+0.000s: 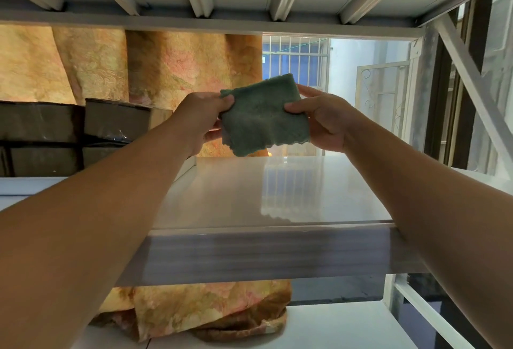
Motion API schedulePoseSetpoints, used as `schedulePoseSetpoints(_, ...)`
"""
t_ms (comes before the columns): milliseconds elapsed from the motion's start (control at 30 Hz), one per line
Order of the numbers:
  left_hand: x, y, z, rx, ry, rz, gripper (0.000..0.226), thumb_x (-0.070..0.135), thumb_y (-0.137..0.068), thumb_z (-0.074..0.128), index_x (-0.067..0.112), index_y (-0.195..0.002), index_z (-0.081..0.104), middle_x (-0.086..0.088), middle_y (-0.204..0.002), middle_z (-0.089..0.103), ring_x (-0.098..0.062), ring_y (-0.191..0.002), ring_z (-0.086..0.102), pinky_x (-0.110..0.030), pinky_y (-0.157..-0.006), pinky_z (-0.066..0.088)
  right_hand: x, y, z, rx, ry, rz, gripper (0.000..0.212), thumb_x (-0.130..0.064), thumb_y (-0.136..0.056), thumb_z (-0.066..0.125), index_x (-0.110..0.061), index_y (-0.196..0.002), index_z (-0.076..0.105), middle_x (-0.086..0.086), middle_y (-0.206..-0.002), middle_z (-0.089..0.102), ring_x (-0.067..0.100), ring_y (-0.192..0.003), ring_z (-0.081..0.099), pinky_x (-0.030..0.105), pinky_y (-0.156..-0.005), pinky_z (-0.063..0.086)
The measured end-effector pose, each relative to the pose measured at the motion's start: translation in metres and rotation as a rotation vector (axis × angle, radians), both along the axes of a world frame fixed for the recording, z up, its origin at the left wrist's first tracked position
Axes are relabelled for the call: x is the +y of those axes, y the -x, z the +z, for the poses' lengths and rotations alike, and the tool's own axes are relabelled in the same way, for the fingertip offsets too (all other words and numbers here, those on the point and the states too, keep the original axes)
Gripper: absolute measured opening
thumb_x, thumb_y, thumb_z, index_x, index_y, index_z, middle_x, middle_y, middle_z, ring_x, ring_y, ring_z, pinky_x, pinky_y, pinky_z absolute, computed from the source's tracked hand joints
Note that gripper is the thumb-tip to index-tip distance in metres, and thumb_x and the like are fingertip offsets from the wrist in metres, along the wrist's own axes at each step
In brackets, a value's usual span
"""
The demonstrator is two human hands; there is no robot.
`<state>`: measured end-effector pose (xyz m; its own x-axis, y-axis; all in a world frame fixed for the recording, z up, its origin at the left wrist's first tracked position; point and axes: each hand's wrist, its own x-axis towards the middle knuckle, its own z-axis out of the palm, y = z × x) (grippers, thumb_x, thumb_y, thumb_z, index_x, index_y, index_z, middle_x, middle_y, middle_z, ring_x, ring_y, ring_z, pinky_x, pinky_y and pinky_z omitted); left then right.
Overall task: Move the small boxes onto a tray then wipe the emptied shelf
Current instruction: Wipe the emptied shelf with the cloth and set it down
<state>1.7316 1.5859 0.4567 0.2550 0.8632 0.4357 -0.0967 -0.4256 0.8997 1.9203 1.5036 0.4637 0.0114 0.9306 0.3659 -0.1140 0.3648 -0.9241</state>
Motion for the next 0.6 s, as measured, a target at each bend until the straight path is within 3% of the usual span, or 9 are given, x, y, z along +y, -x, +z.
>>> schedulePoseSetpoints(67, -0.003, 0.002, 0.000, 0.046, 0.057, -0.007, 0.006, 0.022, -0.083, 0.065, 0.019, -0.087, 0.062, 0.004, -0.082, 0.062, -0.012, -0.069, 0.055, -0.024, -0.057, 0.039, 0.000, 0.000, -0.002, 0.005, 0.101, -0.116, 0.038, -0.002, -0.086, 0.058, -0.001, -0.124, 0.053, 0.018, -0.116, 0.059, 0.030, -0.090, 0.064, 0.035, -0.063, 0.057)
schedulePoseSetpoints(167, -0.008, -0.001, -0.003, 0.174, 0.111, -0.041, 0.006, 0.018, -0.079, 0.067, 0.019, -0.077, 0.062, 0.005, -0.063, 0.063, -0.010, -0.055, 0.054, -0.021, -0.050, 0.034, -0.001, 0.001, -0.008, 0.021, 0.220, -0.299, 0.031, -0.012, -0.081, 0.070, 0.001, -0.106, 0.057, 0.015, -0.098, 0.065, 0.028, -0.079, 0.066, 0.035, -0.057, 0.055)
schedulePoseSetpoints(233, -0.012, -0.004, -0.006, 0.261, 0.145, -0.112, 0.010, 0.013, -0.081, 0.064, 0.016, -0.072, 0.060, 0.001, -0.060, 0.061, -0.010, -0.046, 0.055, -0.019, -0.046, 0.041, 0.001, 0.003, -0.012, -0.061, 0.137, -0.460, 0.023, -0.012, -0.077, 0.075, -0.004, -0.093, 0.061, 0.012, -0.091, 0.067, 0.026, -0.079, 0.066, 0.034, -0.057, 0.055)
schedulePoseSetpoints(333, -0.017, -0.011, -0.010, 0.319, 0.151, -0.189, 0.008, 0.009, -0.086, 0.053, 0.009, -0.079, 0.056, -0.005, -0.066, 0.061, -0.010, -0.043, 0.061, -0.019, -0.046, 0.051, 0.007, 0.011, -0.017, -0.376, -0.090, -0.681, 0.010, -0.018, -0.080, 0.072, -0.018, -0.080, 0.062, 0.001, -0.086, 0.066, 0.020, -0.084, 0.064, 0.032, -0.071, 0.055)
schedulePoseSetpoints(433, -0.019, -0.016, -0.013, 0.317, 0.155, -0.253, 0.009, 0.014, -0.089, 0.053, 0.007, -0.085, 0.058, -0.004, -0.060, 0.070, -0.013, -0.053, 0.069, -0.021, -0.049, 0.054, 0.013, 0.016, -0.017, -0.678, -0.262, -0.835, 0.006, -0.025, -0.084, 0.066, -0.024, -0.088, 0.061, -0.004, -0.098, 0.067, 0.017, -0.092, 0.063, 0.032, -0.086, 0.050)
schedulePoseSetpoints(533, -0.017, -0.017, -0.016, 0.350, 0.104, -0.246, 0.015, 0.026, -0.083, 0.067, 0.011, -0.085, 0.065, -0.001, -0.067, 0.073, -0.012, -0.060, 0.069, -0.020, -0.052, 0.055, 0.015, 0.019, -0.018, -0.827, -0.400, -0.881, 0.006, -0.025, -0.085, 0.061, -0.028, -0.090, 0.061, -0.005, -0.098, 0.067, 0.014, -0.089, 0.061, 0.026, -0.083, 0.047)
schedulePoseSetpoints(600, -0.016, -0.016, -0.017, 0.326, 0.115, -0.242, 0.011, 0.018, -0.084, 0.065, 0.009, -0.089, 0.065, -0.007, -0.079, 0.071, -0.013, -0.065, 0.068, -0.021, -0.052, 0.054, 0.017, 0.023, -0.021, -0.933, -0.472, -0.891, 0.009, -0.023, -0.085, 0.061, -0.023, -0.094, 0.064, -0.002, -0.098, 0.066, 0.013, -0.089, 0.056, 0.019, -0.078, 0.042)
